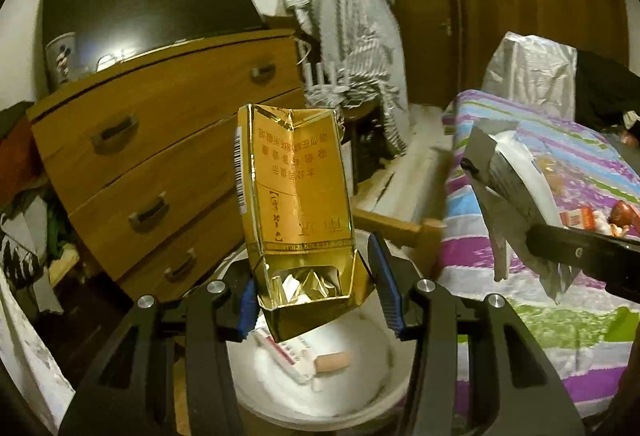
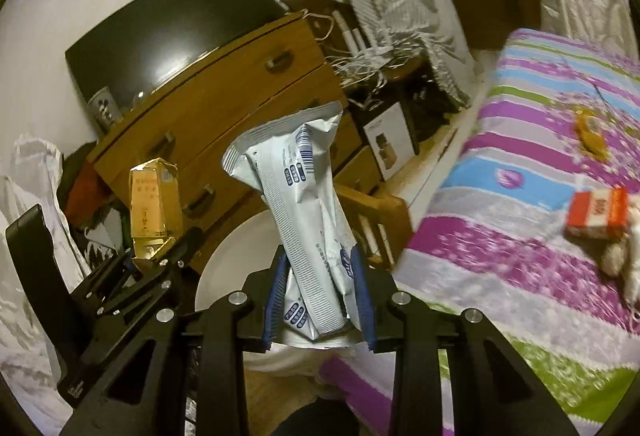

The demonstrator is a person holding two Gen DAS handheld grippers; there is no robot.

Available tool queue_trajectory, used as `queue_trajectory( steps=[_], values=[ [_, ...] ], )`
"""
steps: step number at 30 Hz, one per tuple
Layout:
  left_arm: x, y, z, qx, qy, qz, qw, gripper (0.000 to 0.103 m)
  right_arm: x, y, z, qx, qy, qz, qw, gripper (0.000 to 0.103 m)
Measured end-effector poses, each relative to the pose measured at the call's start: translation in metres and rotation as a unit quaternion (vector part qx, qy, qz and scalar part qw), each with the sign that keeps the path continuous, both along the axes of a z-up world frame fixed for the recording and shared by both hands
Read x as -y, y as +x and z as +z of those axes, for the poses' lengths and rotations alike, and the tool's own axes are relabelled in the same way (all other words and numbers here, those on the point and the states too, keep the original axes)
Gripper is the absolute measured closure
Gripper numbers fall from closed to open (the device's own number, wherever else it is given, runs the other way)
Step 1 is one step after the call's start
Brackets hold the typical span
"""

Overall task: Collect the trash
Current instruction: 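Carry the gold packet and white bag over the bucket with both tools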

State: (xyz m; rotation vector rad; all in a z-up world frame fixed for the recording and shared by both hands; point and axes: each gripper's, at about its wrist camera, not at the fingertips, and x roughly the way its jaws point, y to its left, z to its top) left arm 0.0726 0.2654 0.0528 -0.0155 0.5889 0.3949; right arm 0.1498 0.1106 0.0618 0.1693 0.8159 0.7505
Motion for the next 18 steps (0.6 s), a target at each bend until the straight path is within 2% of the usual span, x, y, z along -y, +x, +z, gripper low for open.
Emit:
queue_trajectory(
  steps=[7, 18],
  values=[
    [-0.020, 0.000, -0.018, -0.015, -0.011, 0.014, 0.9997, 0.056, -0.044, 0.008, -0.014, -0.003, -0.027, 0.023, 0.999, 0.070],
    [-0.040, 0.002, -0.032, -0.026, -0.026, 0.023, 0.9991, 0.056, -0.063, 0.013, -0.035, -0.017, -0.045, 0.041, 0.998, 0.069]
  ],
)
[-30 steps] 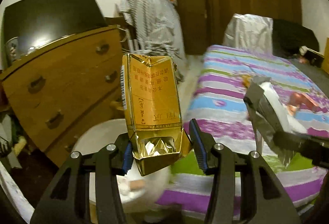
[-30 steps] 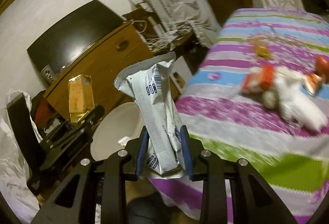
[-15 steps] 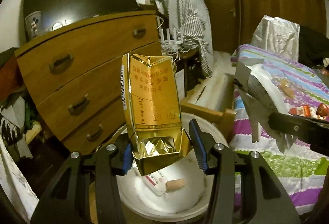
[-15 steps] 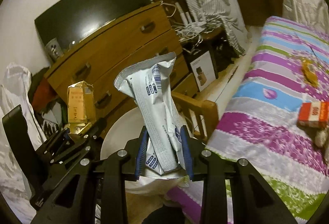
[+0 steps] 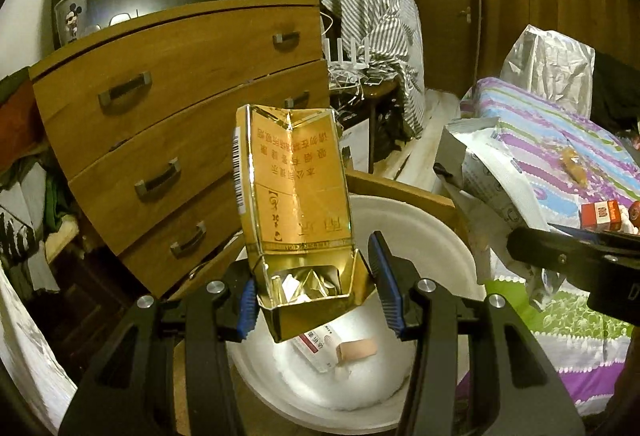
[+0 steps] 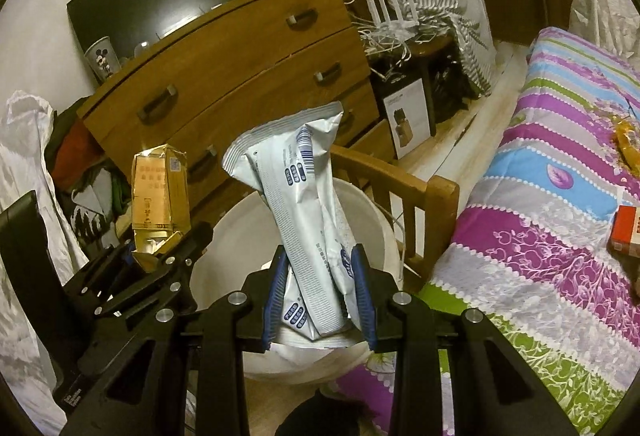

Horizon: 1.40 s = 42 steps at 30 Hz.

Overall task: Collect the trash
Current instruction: 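Carry the gold packet and white bag over the bucket with both tools, then open both tools to drop the packet and bag into the bucket, then grasp the red cigarette box with the left tool while the right tool grasps the white foam sheet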

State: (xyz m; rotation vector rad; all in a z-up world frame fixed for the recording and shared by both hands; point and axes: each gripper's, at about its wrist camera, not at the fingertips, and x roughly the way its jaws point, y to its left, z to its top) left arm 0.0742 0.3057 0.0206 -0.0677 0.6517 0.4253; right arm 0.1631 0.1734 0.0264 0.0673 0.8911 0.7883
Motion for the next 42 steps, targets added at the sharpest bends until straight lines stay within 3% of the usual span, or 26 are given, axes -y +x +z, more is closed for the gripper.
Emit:
queue_trajectory(
  steps=[13, 16, 18, 22, 30, 42],
  values=[
    [-0.012, 0.005, -0.005, -0.006, -0.010, 0.005, 0.9999, 0.056, -0.018, 0.009, 0.000, 0.000, -0.005, 0.013, 1.000, 0.069],
    [-0.014, 0.006, -0.005, -0.007, -0.010, 0.008, 0.9999, 0.055, -0.022, 0.012, -0.001, -0.004, -0.005, 0.018, 1.000, 0.065],
    [-0.016, 0.007, -0.007, -0.011, -0.010, 0.012, 0.9998, 0.052, -0.024, 0.015, -0.003, -0.008, -0.008, 0.014, 1.000, 0.055],
    [-0.023, 0.009, -0.012, -0.018, -0.016, 0.026, 0.9994, 0.035, -0.024, 0.020, -0.010, -0.016, -0.009, 0.015, 1.000, 0.055],
    [-0.040, 0.005, -0.019, -0.021, -0.058, 0.030, 0.9976, 0.035, -0.019, 0.019, -0.015, -0.014, -0.014, 0.010, 1.000, 0.055],
    [-0.023, 0.008, -0.017, -0.024, -0.054, 0.017, 0.9981, 0.035, 0.004, 0.014, -0.016, 0.002, -0.025, -0.019, 1.000, 0.055]
  ],
)
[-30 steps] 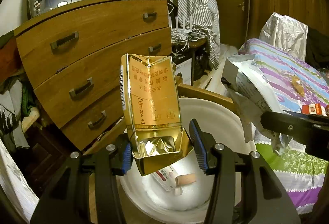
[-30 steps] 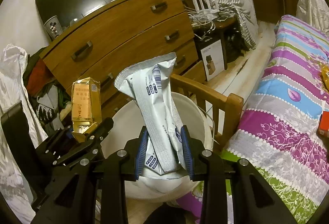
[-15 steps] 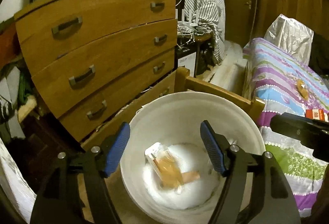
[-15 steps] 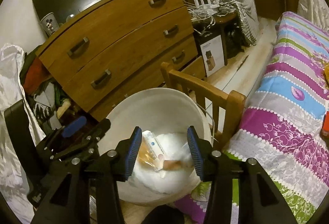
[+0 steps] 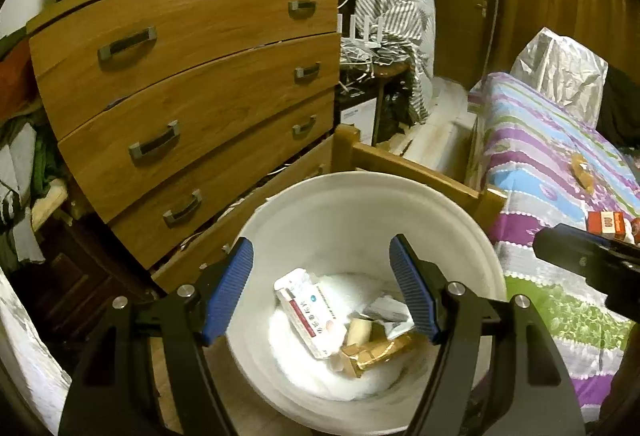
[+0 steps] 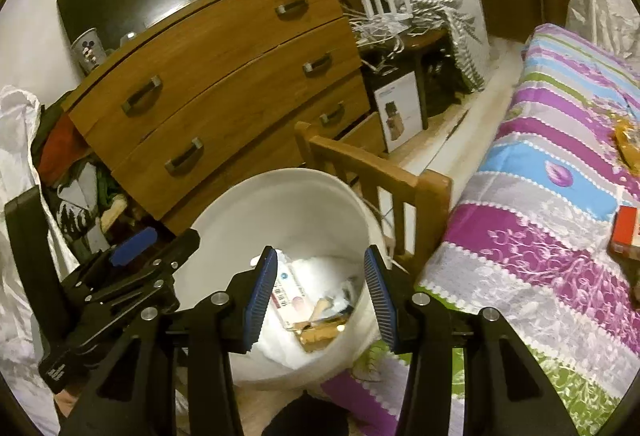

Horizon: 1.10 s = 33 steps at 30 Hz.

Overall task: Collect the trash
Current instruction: 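Grasp the red cigarette box with the left tool while the right tool grasps the white foam sheet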

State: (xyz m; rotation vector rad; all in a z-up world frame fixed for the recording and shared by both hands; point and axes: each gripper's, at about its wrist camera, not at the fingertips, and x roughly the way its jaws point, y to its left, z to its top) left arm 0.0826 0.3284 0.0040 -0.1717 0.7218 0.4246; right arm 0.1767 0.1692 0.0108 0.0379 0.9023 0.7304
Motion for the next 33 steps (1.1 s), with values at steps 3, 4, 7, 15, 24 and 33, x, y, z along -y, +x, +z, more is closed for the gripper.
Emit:
queue_trajectory(
  steps=[3, 4, 7, 15, 24, 33],
  values=[
    [0.015, 0.003, 0.003, 0.003, -0.002, -0.013, 0.9999, 0.035, 0.020, -0.003, 0.002, 0.021, -0.006, -0.021, 1.000, 0.055],
    [0.022, 0.004, 0.004, 0.004, -0.002, -0.019, 0.9998, 0.035, 0.027, -0.003, 0.002, 0.025, -0.007, -0.027, 0.999, 0.055],
    [0.041, 0.008, 0.007, 0.007, -0.002, -0.037, 0.9993, 0.033, 0.056, -0.002, -0.001, 0.031, -0.007, -0.049, 0.998, 0.055],
    [0.119, 0.024, 0.016, 0.013, 0.009, -0.125, 0.9920, 0.025, 0.167, -0.005, -0.019, 0.027, 0.001, -0.113, 0.993, 0.055],
    [0.221, 0.079, -0.030, -0.053, 0.007, -0.305, 0.9507, 0.017, 0.346, -0.032, -0.064, 0.037, -0.050, -0.185, 0.981, 0.035],
    [0.321, 0.158, -0.048, -0.048, 0.103, -0.548, 0.8288, 0.017, 0.427, 0.005, -0.076, 0.077, -0.119, -0.147, 0.979, 0.005]
  ],
)
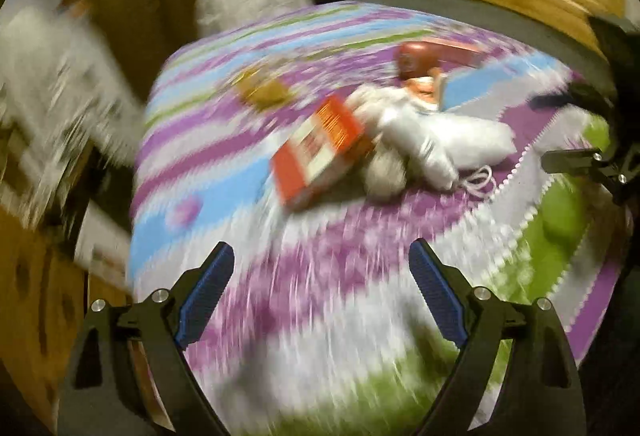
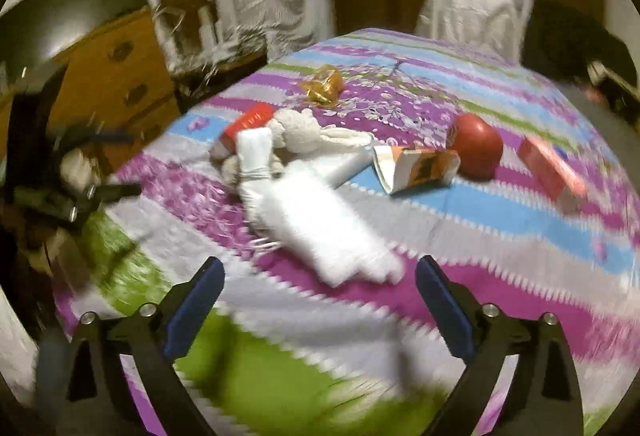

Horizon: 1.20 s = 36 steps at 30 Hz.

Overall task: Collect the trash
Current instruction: 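Grasp the red cigarette box with the left tool while the right tool grasps the white foam sheet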

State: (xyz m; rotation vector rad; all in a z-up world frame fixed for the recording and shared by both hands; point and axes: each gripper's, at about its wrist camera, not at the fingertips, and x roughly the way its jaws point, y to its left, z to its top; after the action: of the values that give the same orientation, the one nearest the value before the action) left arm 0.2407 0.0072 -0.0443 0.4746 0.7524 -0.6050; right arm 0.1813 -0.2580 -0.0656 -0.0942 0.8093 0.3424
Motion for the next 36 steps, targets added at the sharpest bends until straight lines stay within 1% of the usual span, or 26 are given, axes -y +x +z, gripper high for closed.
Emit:
queue_trajectory(
  steps=[1, 3, 4, 5, 7, 10, 12, 14, 16, 18, 19, 20, 22, 23, 24, 25, 26, 27, 28, 29, 30, 32, 33, 36],
  values=[
    [0.008, 0.012, -0.002, 0.003, 0.011, -0.030, 0.9995, 0.017, 0.002, 0.010, -0.004, -0.010, -0.013, 0.023, 1.000, 0.005],
    [0.020, 0.028, -0.006, 0.010, 0.027, -0.072, 0.9970, 0.017, -0.004, 0.022, -0.007, -0.028, -0.023, 0.055, 0.998, 0.005],
    [0.026, 0.036, -0.009, 0.016, 0.037, -0.090, 0.9952, 0.017, -0.005, 0.030, -0.012, -0.037, -0.030, 0.078, 0.996, 0.005],
    [0.030, 0.044, -0.011, 0.017, 0.042, -0.103, 0.9937, 0.017, -0.008, 0.036, -0.012, -0.040, -0.034, 0.089, 0.995, 0.005],
    [0.033, 0.059, -0.013, 0.015, 0.037, -0.127, 0.9910, 0.017, -0.014, 0.047, -0.015, -0.053, -0.032, 0.117, 0.991, 0.005],
    [0.038, 0.076, -0.016, 0.001, 0.026, -0.185, 0.9824, 0.017, -0.018, 0.064, -0.020, -0.080, -0.011, 0.148, 0.986, 0.005],
    [0.041, 0.084, -0.019, -0.002, 0.020, -0.204, 0.9787, 0.017, -0.020, 0.074, -0.023, -0.093, 0.003, 0.162, 0.982, 0.005],
    [0.041, 0.092, -0.019, 0.002, 0.008, -0.212, 0.9773, 0.017, -0.018, 0.081, -0.026, -0.111, 0.021, 0.172, 0.979, 0.006],
    [0.041, 0.100, -0.022, 0.004, 0.003, -0.209, 0.9780, 0.017, -0.015, 0.088, -0.033, -0.128, 0.042, 0.173, 0.976, 0.014],
    [0.041, 0.108, -0.027, -0.009, -0.003, -0.203, 0.9791, 0.017, -0.012, 0.089, -0.034, -0.130, 0.054, 0.170, 0.975, 0.024],
    [0.041, 0.109, -0.027, -0.016, -0.007, -0.204, 0.9789, 0.017, -0.011, 0.088, -0.034, -0.128, 0.062, 0.172, 0.975, 0.032],
    [0.041, 0.110, -0.029, -0.023, -0.013, -0.204, 0.9786, 0.017, -0.010, 0.086, -0.034, -0.130, 0.071, 0.172, 0.974, 0.050],
    [0.041, 0.114, -0.030, -0.058, -0.026, -0.194, 0.9789, 0.017, -0.011, 0.081, -0.032, -0.133, 0.085, 0.176, 0.972, 0.054],
    [0.043, 0.116, -0.032, -0.097, -0.041, -0.193, 0.9756, 0.020, -0.013, 0.075, -0.032, -0.130, 0.079, 0.176, 0.973, 0.055],
    [0.045, 0.114, -0.032, -0.130, -0.054, -0.192, 0.9713, 0.023, -0.017, 0.069, -0.032, -0.126, 0.075, 0.176, 0.973, 0.055],
    [0.046, 0.109, -0.030, -0.139, -0.064, -0.193, 0.9692, 0.040, -0.023, 0.058, -0.029, -0.126, 0.084, 0.184, 0.971, 0.056],
    [0.048, 0.096, -0.030, -0.156, -0.076, -0.208, 0.9627, 0.046, -0.026, 0.048, -0.028, -0.127, 0.090, 0.191, 0.969, 0.056],
    [0.050, 0.079, -0.033, -0.171, -0.072, -0.215, 0.9587, 0.046, -0.030, 0.037, -0.025, -0.125, 0.088, 0.198, 0.968, 0.056],
    [0.053, 0.061, -0.036, -0.170, -0.053, -0.219, 0.9592, 0.047, -0.035, 0.021, -0.023, -0.117, 0.076, 0.205, 0.969, 0.056],
    [0.052, 0.034, -0.037, -0.150, -0.033, -0.236, 0.9596, 0.046, -0.035, 0.008, -0.020, -0.118, 0.080, 0.208, 0.968, 0.057],
    [0.045, 0.012, -0.034, -0.147, -0.038, -0.245, 0.9574, 0.046, -0.033, -0.002, -0.019, -0.123, 0.093, 0.210, 0.965, 0.057],
    [0.031, -0.014, -0.030, -0.170, -0.063, -0.230, 0.9561, 0.046, -0.026, -0.028, -0.012, -0.115, 0.104, 0.200, 0.967, 0.057],
    [0.022, -0.027, -0.027, -0.166, -0.073, -0.218, 0.9591, 0.046, -0.022, -0.034, -0.010, -0.111, 0.108, 0.191, 0.969, 0.057],
    [-0.004, -0.059, -0.023, -0.164, -0.099, -0.175, 0.9658, 0.046, 0.003, -0.051, -0.002, -0.094, 0.132, 0.133, 0.978, 0.057]
  ],
)
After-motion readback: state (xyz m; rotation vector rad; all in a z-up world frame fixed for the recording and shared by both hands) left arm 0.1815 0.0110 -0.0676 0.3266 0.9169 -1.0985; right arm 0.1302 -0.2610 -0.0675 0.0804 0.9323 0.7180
